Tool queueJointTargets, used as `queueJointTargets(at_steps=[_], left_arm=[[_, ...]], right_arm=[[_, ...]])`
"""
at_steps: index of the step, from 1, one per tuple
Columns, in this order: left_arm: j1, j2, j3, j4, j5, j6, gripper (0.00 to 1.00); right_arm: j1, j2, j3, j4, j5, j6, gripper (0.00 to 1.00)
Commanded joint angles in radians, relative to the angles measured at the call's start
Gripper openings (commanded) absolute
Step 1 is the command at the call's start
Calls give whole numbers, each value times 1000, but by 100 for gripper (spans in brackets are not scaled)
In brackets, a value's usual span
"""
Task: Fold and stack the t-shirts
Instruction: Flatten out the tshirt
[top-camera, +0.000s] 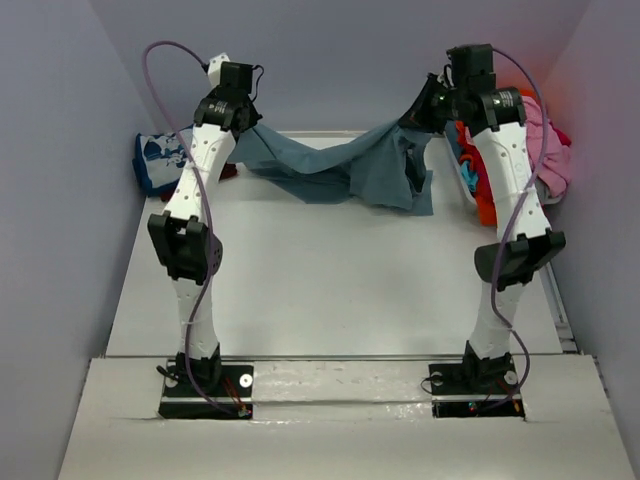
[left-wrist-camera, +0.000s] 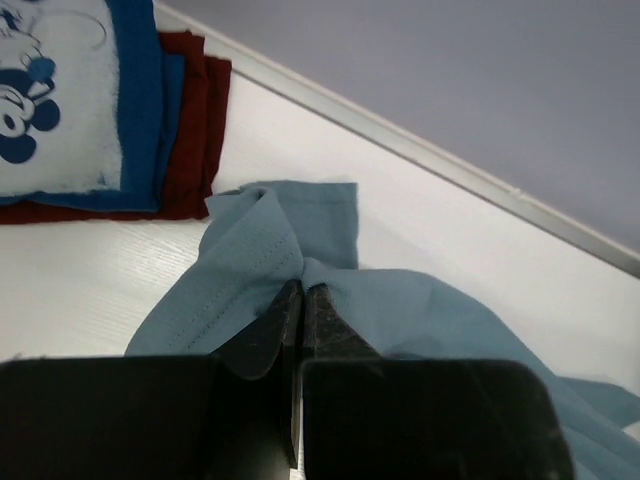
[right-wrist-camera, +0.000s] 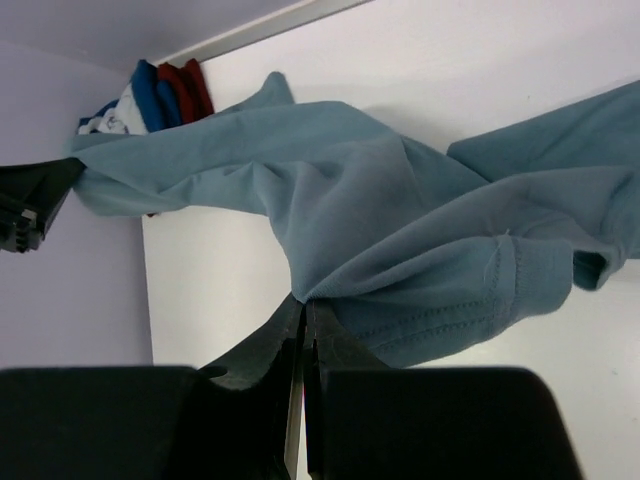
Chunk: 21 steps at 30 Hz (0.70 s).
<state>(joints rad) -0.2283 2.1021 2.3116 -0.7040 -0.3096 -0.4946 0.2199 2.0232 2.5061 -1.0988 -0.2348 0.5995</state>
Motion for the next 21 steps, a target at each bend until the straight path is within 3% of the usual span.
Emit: queueJointTargets(at_steps=[1, 10, 15, 19, 21], left_arm=[[-29, -223, -41, 32, -94, 27, 6], [-95, -462, -224, 107, -230, 48, 6], [-143, -620, -423, 211, -313, 74, 6], [-143, -574, -376, 215, -333, 83, 6], [-112, -464, -308, 163, -295, 74, 6]], right_arm=[[-1, -236, -38, 23, 29, -37, 7], [58, -443, -78, 39, 186, -47, 7], [58, -555, -194, 83, 230, -59, 7], [58, -486, -158, 76, 285, -96, 7], [58, -411, -116, 47, 266, -115, 7]])
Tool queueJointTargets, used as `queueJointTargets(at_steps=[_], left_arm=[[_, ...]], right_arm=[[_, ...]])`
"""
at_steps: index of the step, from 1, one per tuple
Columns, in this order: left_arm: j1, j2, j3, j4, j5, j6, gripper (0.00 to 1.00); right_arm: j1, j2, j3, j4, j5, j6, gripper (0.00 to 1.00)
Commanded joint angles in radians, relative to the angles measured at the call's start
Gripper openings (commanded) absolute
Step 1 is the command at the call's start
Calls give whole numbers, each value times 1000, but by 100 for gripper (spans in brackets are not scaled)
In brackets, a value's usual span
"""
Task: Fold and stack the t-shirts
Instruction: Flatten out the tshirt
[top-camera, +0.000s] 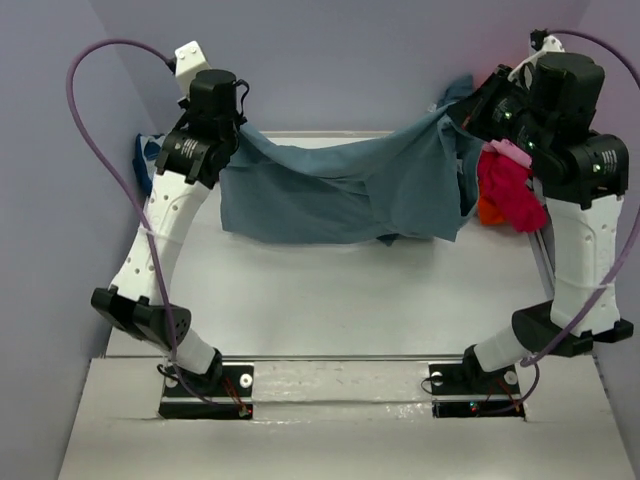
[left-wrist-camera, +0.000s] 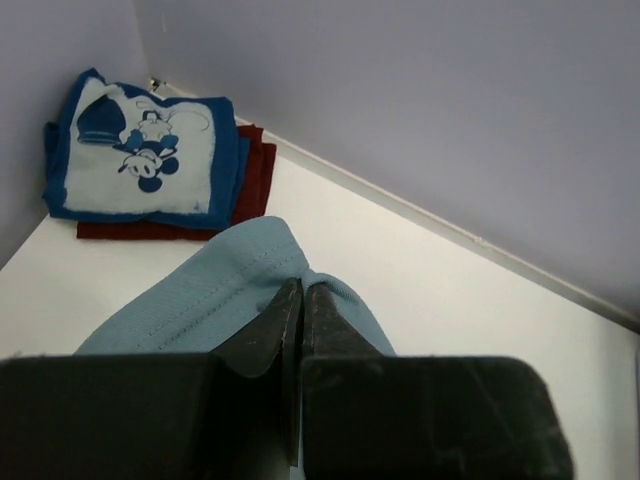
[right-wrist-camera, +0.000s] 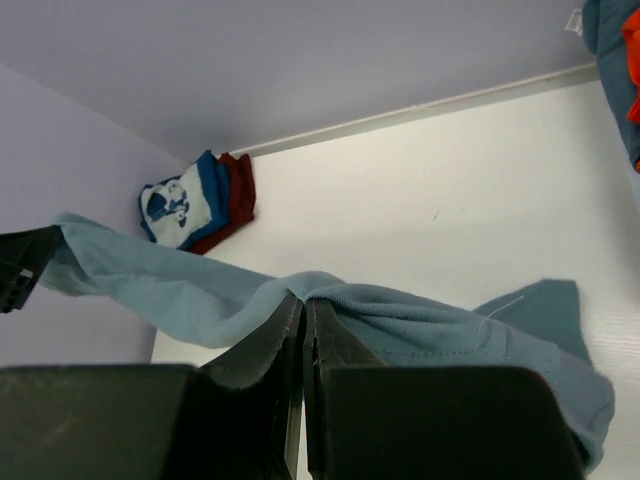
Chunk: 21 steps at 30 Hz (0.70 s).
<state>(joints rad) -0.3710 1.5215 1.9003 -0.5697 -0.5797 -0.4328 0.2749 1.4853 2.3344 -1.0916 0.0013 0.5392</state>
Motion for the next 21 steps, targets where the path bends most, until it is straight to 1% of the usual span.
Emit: queueJointTargets(at_steps=[1, 2, 3, 4, 5, 6, 7, 9, 10, 12, 14, 15, 16, 17, 18, 21], left_arm=[[46, 170, 197, 4, 1, -6, 6], [61, 278, 244, -11, 74, -32, 6], [76, 342, 300, -44, 121, -44, 6], [108, 421, 474, -79, 167, -56, 6], [124, 588, 590, -123, 251, -73, 6], [139, 624, 627, -119, 294, -130, 6], [168, 667, 605, -89, 360, -164, 6], [168, 709, 632, -61, 397, -227, 6], [168, 729, 705, -65, 403, -225, 6], [153, 726, 744, -90, 382, -193, 6], [144, 611, 642, -78, 342, -164, 6], [144, 565, 588, -49, 333, -153, 6], [144, 513, 478, -32, 331, -132, 6], [144, 435, 442, -18, 330, -123, 6], [144, 413, 428, -33, 328, -115, 6], [133, 404, 497, -125, 333, -92, 6]], right_arm=[[3, 171, 97, 35, 7, -58, 7], [3, 272, 123, 30, -29, -62, 7], [-15, 330, 159, 22, -56, -52, 7], [-26, 395, 271, 13, -110, -44, 7], [-37, 459, 339, -2, -139, -33, 7], [-72, 578, 397, -1, -179, 3, 7], [-94, 620, 431, 37, -272, 66, 7], [-126, 658, 389, 91, -342, 105, 7], [-126, 655, 381, 104, -343, 105, 7], [-126, 598, 387, 96, -330, 73, 7], [-126, 514, 344, 113, -310, 42, 7], [-126, 462, 273, 125, -304, 33, 7], [-126, 355, 231, 139, -290, 27, 7], [-126, 310, 197, 154, -288, 13, 7], [-126, 275, 166, 147, -287, 7, 7], [-126, 224, 180, 73, -307, 8, 7]])
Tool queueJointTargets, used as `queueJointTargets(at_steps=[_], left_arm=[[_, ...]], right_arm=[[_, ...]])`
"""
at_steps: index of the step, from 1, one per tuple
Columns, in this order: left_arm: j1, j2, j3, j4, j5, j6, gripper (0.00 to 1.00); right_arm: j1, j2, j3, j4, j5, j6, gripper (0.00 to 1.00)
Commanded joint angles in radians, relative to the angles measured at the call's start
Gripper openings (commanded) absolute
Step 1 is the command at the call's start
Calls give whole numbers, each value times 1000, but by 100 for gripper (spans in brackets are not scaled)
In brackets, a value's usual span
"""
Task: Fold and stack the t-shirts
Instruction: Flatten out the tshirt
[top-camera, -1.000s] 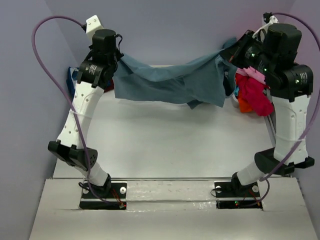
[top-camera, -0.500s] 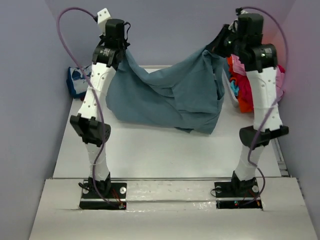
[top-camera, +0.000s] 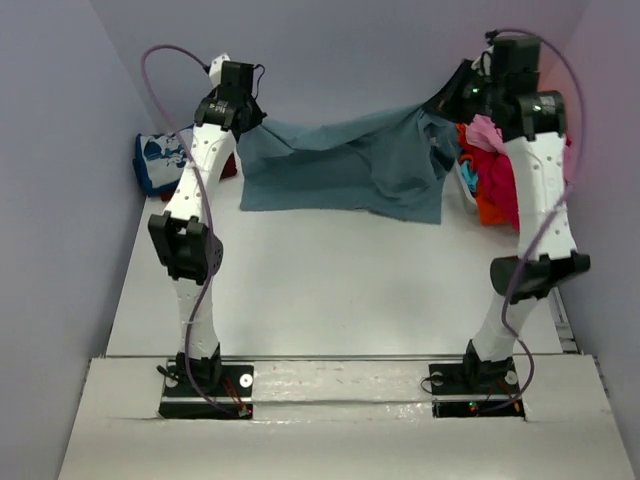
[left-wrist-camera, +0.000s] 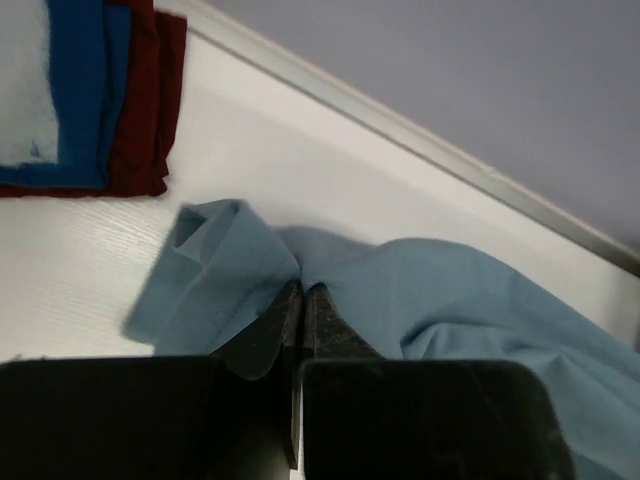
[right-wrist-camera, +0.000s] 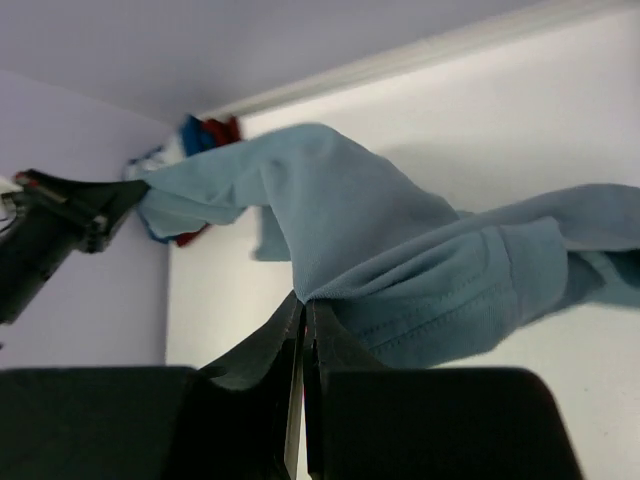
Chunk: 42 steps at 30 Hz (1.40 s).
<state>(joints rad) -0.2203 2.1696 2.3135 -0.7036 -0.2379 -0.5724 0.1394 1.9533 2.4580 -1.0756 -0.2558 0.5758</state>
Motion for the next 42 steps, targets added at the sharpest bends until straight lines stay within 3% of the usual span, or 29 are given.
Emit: queueJointTargets(at_steps=[1, 3, 8, 14, 17, 21, 25, 29, 36, 39, 40, 41, 42], left_arm=[[-17, -261, 96, -2, -18, 55, 6], [-62, -313, 38, 19, -47, 58, 6], [-129, -474, -194, 41, -100, 62, 6], [-191, -598, -386, 16, -128, 36, 6], [-203, -671, -488, 36, -130, 22, 6], [-203, -691, -488, 26, -159, 26, 6], [-194, -622, -382, 24, -158, 68, 6], [-154, -414, -229, -14, -54, 68, 6], [-111, -139, -92, -19, 77, 40, 6], [-73, -49, -26, -19, 121, 39, 6], [-64, 37, 74, -43, 139, 22, 6], [-48, 98, 134, -18, 137, 3, 6], [-48, 99, 135, -5, 137, -4, 6]], right_arm=[[9, -260, 62, 28, -74, -27, 7], [46, -303, 23, 20, -59, -43, 7], [68, -540, -288, 86, -72, -21, 7], [68, -703, -555, 36, -66, 4, 7], [68, -763, -590, 17, -56, 13, 7], [68, -762, -550, 9, -43, 21, 7], [68, -659, -473, -1, -13, -24, 7], [68, -461, -484, 45, -46, -51, 7], [68, -186, -495, 112, -118, -53, 7], [68, -63, -328, 82, -132, -65, 7], [59, 47, -253, 36, -137, -70, 7], [58, 162, 30, -46, -128, -68, 7], [58, 217, 133, -47, -125, -67, 7]])
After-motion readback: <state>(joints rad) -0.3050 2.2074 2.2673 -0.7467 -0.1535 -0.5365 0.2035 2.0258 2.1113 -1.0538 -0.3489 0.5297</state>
